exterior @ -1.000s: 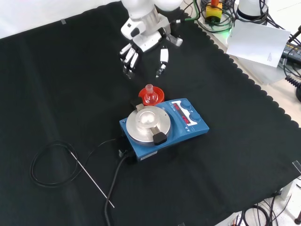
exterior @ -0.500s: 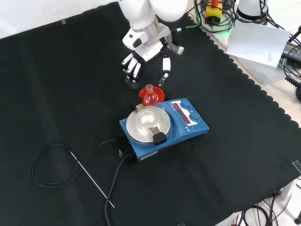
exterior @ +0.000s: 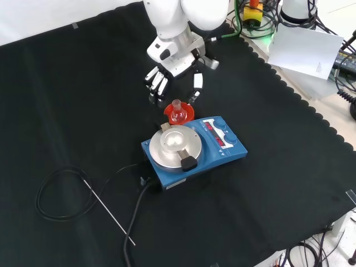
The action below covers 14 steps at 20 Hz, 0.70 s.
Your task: Pick up the round-bottom flask.
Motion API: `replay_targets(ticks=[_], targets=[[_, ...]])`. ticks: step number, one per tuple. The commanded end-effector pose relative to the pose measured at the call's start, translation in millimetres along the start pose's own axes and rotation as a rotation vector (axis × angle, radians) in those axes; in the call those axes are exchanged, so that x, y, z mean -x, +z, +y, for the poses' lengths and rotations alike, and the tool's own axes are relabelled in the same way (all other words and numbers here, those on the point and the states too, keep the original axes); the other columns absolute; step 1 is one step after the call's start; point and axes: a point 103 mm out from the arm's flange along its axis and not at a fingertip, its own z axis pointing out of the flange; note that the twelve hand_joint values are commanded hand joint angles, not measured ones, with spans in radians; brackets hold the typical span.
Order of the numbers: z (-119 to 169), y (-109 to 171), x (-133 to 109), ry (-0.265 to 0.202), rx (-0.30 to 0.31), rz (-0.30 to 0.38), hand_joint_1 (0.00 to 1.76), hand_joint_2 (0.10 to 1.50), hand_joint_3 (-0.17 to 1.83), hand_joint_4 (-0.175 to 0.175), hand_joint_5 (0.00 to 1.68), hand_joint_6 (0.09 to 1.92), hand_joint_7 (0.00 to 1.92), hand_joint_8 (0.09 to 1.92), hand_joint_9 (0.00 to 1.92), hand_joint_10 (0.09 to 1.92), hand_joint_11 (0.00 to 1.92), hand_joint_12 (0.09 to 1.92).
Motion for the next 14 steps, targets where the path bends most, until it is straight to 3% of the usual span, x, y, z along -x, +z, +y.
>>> replay_targets(ticks=[1,11,14], targets=[[5,4,-3,0.011,0.006,-0.013,0.99,0.57,0.69,-0.049,0.63,0.62,0.33,0.72,0.53,0.67,0.15,1.41],[7,3,9,0.005,0.018,-0.007,1.0,0.57,0.7,-0.073,0.82,0.76,0.34,0.72,0.53,0.68,0.15,1.41],[7,5,-3,0.009,0.021,-0.026,1.0,0.57,0.71,-0.083,0.84,0.81,0.34,0.73,0.54,0.68,0.16,1.4]])
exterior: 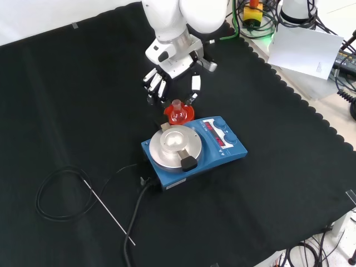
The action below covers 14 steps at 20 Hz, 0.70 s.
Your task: Pick up the round-bottom flask.
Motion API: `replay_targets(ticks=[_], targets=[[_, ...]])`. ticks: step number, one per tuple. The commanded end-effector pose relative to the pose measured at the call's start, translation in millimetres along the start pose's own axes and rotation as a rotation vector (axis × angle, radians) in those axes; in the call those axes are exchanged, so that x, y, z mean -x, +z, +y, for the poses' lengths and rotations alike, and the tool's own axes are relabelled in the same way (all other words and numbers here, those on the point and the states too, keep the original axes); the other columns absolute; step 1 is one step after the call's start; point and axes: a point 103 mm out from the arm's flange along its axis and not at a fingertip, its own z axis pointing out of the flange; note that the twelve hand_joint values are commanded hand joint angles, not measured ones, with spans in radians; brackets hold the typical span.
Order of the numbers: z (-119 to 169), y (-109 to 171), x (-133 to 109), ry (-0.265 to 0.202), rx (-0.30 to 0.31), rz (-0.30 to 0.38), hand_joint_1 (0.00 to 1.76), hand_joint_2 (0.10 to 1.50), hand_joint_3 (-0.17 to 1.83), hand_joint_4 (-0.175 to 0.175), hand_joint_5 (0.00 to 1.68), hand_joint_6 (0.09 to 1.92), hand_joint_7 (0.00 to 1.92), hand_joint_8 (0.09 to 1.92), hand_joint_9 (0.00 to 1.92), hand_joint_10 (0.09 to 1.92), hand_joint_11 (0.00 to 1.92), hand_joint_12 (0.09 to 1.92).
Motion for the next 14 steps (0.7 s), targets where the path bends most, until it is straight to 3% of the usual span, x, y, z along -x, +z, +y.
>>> replay_targets(ticks=[1,14], targets=[[1.1,1.4,-8.0,0.008,0.008,-0.021,1.0,0.57,0.71,-0.084,0.84,0.82,0.34,0.73,0.54,0.68,0.16,1.4],[3.3,2.0,-6.5,0.006,-0.004,-0.028,1.0,0.57,0.72,-0.086,0.84,0.86,0.34,0.73,0.55,0.68,0.17,1.4]])
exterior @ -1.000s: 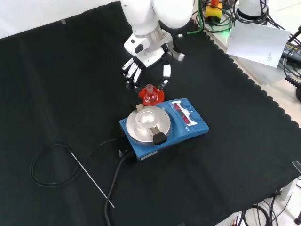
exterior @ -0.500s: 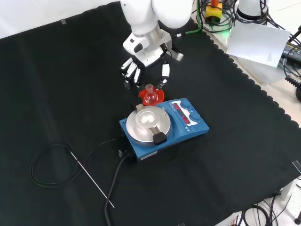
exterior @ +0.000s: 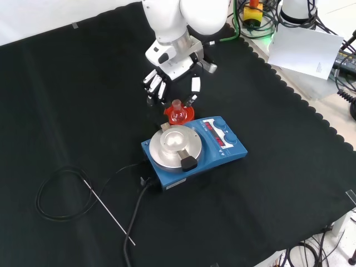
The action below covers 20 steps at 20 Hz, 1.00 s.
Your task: Pick up the round-bottom flask.
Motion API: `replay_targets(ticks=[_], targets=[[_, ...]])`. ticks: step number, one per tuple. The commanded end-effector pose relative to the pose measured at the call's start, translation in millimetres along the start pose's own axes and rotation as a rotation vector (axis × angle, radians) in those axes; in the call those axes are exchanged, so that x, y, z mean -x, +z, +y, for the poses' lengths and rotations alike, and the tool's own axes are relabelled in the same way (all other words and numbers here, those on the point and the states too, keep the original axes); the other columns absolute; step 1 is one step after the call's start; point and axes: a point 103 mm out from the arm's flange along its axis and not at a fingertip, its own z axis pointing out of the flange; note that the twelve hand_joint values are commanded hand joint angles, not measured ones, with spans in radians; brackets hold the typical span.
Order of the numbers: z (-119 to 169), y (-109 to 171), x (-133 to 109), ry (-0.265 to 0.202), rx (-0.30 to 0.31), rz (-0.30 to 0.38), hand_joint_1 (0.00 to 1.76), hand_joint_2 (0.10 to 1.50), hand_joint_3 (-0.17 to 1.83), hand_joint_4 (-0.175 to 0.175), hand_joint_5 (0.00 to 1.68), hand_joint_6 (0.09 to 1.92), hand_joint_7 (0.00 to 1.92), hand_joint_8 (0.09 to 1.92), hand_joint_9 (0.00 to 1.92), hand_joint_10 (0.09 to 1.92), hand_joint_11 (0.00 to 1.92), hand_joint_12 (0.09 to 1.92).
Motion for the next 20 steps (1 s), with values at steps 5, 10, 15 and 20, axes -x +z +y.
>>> replay_targets(ticks=[5,10,15,20], targets=[[1.6,1.4,-0.4,0.004,-0.012,-0.003,0.99,0.57,0.72,-0.088,0.86,0.87,0.35,0.73,0.55,0.68,0.18,1.4],[2.9,3.4,-0.8,0.007,-0.009,-0.01,0.99,0.57,0.72,-0.088,0.85,0.87,0.35,0.73,0.55,0.68,0.18,1.4],[3.6,4.1,-1.0,0.006,-0.016,-0.013,0.98,0.58,0.72,-0.091,0.87,0.87,0.35,0.73,0.55,0.68,0.18,1.4],[4.7,4.1,1.1,0.012,-0.02,-0.01,0.97,0.6,0.72,-0.099,0.91,0.87,0.35,0.73,0.56,0.68,0.19,1.4]])
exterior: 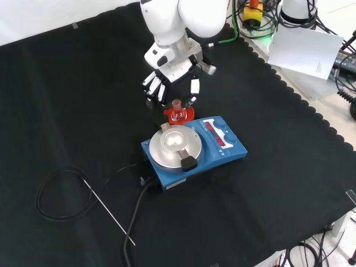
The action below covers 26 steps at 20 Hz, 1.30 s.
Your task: Pick up the round-bottom flask.
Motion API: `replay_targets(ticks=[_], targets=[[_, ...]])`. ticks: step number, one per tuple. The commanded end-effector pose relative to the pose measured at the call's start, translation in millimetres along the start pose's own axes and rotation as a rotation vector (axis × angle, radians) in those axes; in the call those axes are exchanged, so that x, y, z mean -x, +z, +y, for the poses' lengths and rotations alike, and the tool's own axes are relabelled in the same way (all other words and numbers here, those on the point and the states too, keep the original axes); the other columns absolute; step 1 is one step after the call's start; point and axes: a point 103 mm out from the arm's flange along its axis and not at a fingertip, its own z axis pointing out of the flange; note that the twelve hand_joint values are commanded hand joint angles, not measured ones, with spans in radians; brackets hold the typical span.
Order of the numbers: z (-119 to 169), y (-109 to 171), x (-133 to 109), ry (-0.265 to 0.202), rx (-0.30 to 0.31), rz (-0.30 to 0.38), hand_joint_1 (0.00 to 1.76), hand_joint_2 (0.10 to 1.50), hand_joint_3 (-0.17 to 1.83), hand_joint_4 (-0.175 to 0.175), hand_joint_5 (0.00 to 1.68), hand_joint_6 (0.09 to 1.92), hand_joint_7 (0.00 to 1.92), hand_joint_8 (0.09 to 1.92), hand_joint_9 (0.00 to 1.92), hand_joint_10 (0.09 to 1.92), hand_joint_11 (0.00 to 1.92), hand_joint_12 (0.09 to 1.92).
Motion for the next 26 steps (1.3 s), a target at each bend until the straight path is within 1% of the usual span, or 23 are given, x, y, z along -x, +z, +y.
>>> replay_targets(ticks=[1,2,3,4,5,6,7,8,9,10,13,14,15,18,21,22,23,24,26], targets=[[1,0,4,0.001,-0.005,0.006,0.97,0.6,0.72,-0.101,0.93,0.87,0.36,0.73,0.56,0.68,0.19,1.4],[2,-1,5,0.002,-0.003,0.0,0.96,0.61,0.72,-0.103,0.94,0.86,0.36,0.73,0.57,0.68,0.19,1.4],[2,-3,0,-0.003,-0.003,-0.017,0.96,0.62,0.71,-0.105,0.95,0.85,0.36,0.73,0.57,0.68,0.2,1.4],[1,-5,-3,-0.005,-0.001,-0.035,0.99,0.71,0.61,-0.004,0.99,0.89,0.37,0.74,0.57,0.68,0.2,1.4],[1,-8,-5,-0.005,0.005,-0.048,1.02,0.79,0.5,0.077,1.03,0.9,0.37,0.74,0.58,0.68,0.21,1.4],[1,-11,-7,-0.004,0.011,-0.063,1.03,0.85,0.41,0.125,1.05,0.89,0.37,0.74,0.58,0.67,0.21,1.4],[0,-14,-11,-0.003,0.018,-0.087,1.04,0.88,0.35,0.151,1.07,0.89,0.38,0.74,0.59,0.67,0.22,1.4],[0,-17,-15,-0.004,0.029,-0.108,1.05,0.89,0.33,0.164,1.08,0.87,0.39,0.73,0.6,0.67,0.23,1.39],[-1,-19,-21,-0.004,0.044,-0.135,1.06,0.89,0.34,0.171,1.1,0.86,0.4,0.72,0.62,0.66,0.24,1.38],[-2,-21,-27,-0.008,0.053,-0.154,1.06,0.86,0.38,0.174,1.1,0.87,0.42,0.71,0.64,0.64,0.26,1.37],[-4,-25,-40,-0.01,0.056,-0.18,1.07,0.76,0.6,0.175,1.1,0.95,0.46,0.69,0.69,0.6,0.3,1.36],[-4,-27,-22,-0.014,0.058,-0.164,1.07,0.74,0.64,0.175,1.1,0.97,0.47,0.69,0.7,0.6,0.31,1.36],[-5,-28,-16,-0.016,0.057,-0.164,1.07,0.73,0.68,0.175,1.1,0.99,0.47,0.69,0.7,0.6,0.31,1.36],[-6,-31,-15,-0.006,0.059,-0.175,1.07,0.71,0.72,0.175,1.1,1.01,0.47,0.69,0.71,0.6,0.31,1.36],[-11,-39,-32,0.003,0.066,-0.2,1.07,0.7,0.74,0.175,1.1,1.01,0.47,0.69,0.71,0.6,0.32,1.36],[-15,-49,-36,0.007,0.066,-0.196,1.07,0.7,0.74,0.175,1.1,1.01,0.47,0.69,0.71,0.6,0.32,1.36],[-14,-50,-26,0.011,0.068,-0.183,1.07,0.69,0.75,0.175,1.1,1.01,0.47,0.69,0.71,0.6,0.32,1.36],[-15,-53,-26,0.017,0.073,-0.184,1.07,0.69,0.75,0.175,1.1,1.01,0.47,0.69,0.71,0.6,0.32,1.36],[-18,-59,-37,0.025,0.075,-0.185,1.07,0.69,0.75,0.175,1.1,1.01,0.47,0.69,0.71,0.6,0.32,1.36]])
